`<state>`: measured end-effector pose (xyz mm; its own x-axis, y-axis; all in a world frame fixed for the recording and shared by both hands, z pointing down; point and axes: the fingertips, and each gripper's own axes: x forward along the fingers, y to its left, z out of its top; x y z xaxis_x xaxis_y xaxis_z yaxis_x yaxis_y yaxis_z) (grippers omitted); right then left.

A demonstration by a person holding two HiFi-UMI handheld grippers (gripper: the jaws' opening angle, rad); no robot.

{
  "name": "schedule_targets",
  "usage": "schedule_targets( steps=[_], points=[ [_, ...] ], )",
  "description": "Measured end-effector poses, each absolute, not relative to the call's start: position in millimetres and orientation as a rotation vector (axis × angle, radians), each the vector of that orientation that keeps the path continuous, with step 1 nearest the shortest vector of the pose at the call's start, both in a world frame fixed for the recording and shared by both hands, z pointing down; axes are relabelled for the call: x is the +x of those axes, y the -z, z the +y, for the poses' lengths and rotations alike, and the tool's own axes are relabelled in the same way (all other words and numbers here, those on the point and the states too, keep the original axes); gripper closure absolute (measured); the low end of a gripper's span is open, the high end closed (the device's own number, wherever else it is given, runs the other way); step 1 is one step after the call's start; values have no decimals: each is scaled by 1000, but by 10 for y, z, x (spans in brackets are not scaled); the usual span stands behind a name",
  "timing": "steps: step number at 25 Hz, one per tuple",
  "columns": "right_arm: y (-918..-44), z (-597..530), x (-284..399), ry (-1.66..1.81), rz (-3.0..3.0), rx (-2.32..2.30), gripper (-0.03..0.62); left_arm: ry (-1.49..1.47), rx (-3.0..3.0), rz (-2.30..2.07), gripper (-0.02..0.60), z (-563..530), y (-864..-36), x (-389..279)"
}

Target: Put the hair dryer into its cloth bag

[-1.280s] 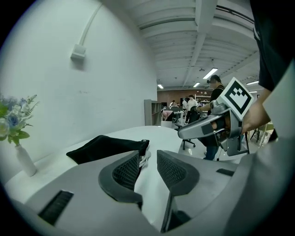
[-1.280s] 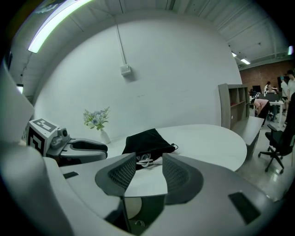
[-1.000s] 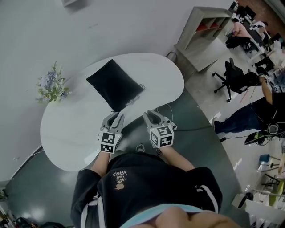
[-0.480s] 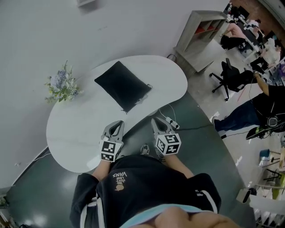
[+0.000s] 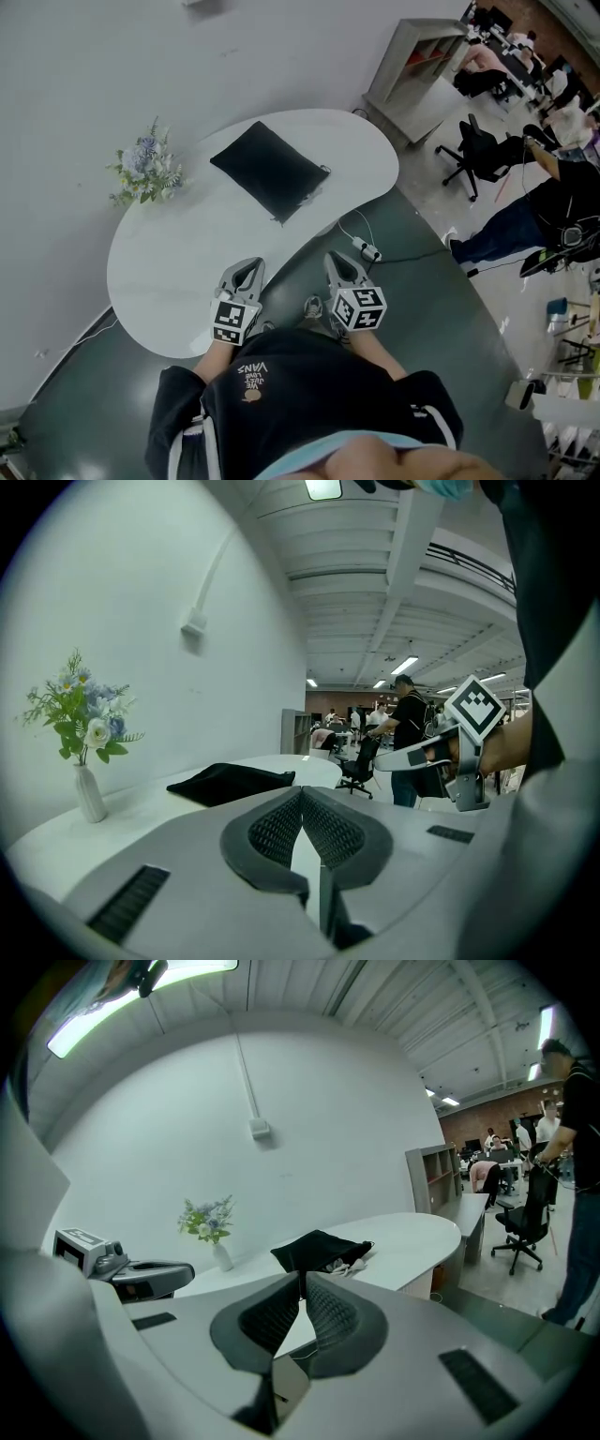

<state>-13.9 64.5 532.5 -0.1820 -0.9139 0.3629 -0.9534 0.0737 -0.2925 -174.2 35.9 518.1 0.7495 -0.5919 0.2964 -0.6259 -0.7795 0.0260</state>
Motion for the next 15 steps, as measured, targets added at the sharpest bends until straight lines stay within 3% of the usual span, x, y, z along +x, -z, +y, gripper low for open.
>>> schedule_targets(
  steps=[15],
  points=[
    [-5283,947,-629,-702,-2201,2017,546,-408,2884,-881,561,619,-5158,-2184]
  ],
)
